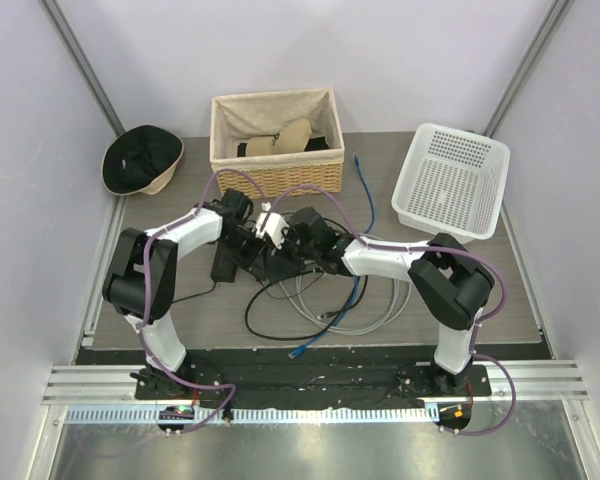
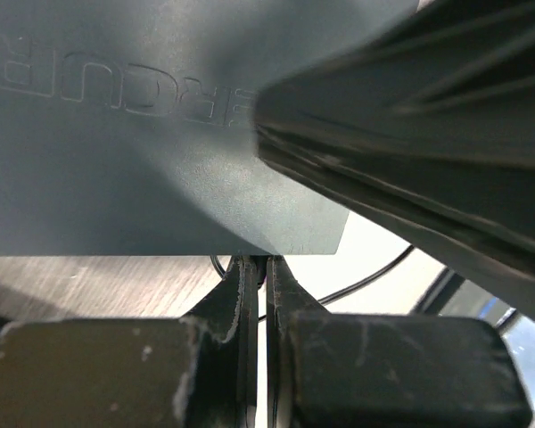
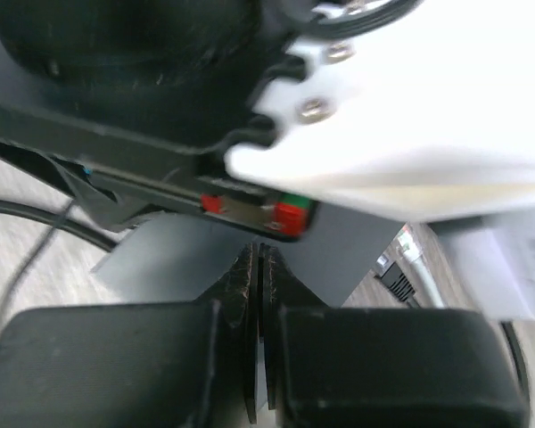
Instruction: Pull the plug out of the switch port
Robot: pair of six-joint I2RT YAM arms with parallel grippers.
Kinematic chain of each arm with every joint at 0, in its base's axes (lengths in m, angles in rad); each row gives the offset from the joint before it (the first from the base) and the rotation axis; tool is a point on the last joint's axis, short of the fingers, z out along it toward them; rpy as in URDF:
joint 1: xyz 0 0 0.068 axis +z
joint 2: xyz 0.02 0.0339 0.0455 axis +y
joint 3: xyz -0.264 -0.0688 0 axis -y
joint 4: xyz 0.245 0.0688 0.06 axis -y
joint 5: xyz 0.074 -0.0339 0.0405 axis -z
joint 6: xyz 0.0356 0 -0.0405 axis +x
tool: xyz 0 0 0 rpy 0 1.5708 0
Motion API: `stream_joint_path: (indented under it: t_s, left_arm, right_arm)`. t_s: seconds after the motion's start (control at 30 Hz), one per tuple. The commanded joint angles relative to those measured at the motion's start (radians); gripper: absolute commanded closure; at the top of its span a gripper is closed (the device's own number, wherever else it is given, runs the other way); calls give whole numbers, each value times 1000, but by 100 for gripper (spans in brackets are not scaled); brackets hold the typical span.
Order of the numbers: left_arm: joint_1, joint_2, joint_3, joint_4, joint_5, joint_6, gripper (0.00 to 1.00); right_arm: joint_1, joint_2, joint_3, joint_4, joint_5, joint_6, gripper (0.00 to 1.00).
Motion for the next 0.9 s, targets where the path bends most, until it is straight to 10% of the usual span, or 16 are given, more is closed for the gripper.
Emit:
stream_joint_path:
  t_s: [0.0, 0.4, 0.6, 0.87]
  left_arm:
    - [-2, 37, 20, -71, 32, -17, 100]
    - [29, 235, 202, -323, 213, 43, 100]
    - [75, 414, 377, -732, 405, 251, 100]
    - [122, 416, 307, -803, 423, 408, 100]
  right_arm:
    - [21, 19, -36, 39, 43, -151, 99]
    - [-37, 33, -101, -270, -129, -577, 99]
    - [-40, 58, -73, -353, -166, -570, 99]
    - [-29, 52, -124, -341, -164, -570, 98]
